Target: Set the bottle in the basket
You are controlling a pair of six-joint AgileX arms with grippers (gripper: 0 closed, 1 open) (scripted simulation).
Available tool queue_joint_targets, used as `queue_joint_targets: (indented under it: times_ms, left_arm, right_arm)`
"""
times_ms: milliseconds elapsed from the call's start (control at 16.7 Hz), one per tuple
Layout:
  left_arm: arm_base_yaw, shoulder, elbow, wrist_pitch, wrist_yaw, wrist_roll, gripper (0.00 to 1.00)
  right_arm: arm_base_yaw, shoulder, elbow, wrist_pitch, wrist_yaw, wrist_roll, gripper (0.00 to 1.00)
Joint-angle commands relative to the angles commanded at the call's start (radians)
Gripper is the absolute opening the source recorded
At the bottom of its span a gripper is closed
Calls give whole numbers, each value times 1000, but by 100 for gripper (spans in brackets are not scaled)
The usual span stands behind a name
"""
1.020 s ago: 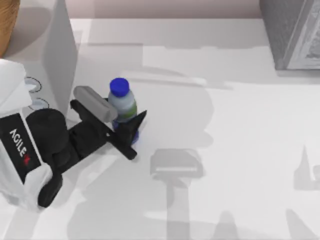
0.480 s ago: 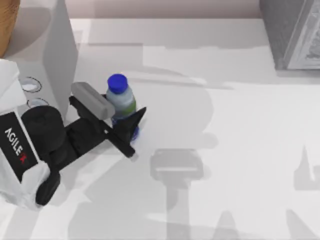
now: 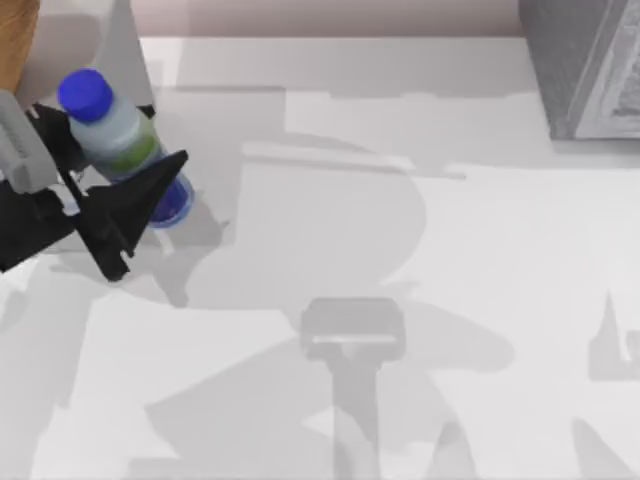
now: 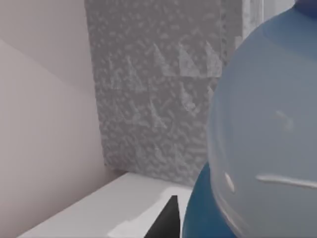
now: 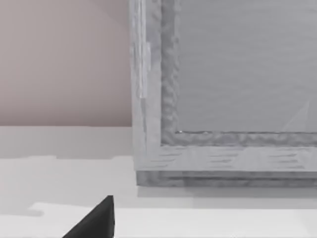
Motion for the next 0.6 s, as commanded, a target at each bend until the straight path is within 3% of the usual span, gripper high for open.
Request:
queue_joint_targets:
  times_ms: [360,600]
  left_arm:
    - [465,-493,-93,-125,440,-223,0]
    - [757,-765,-138,-247,663,-382,0]
  right_arm:
    - [0,0,0,0,0,0,100]
    - [0,0,0,0,0,0,100]
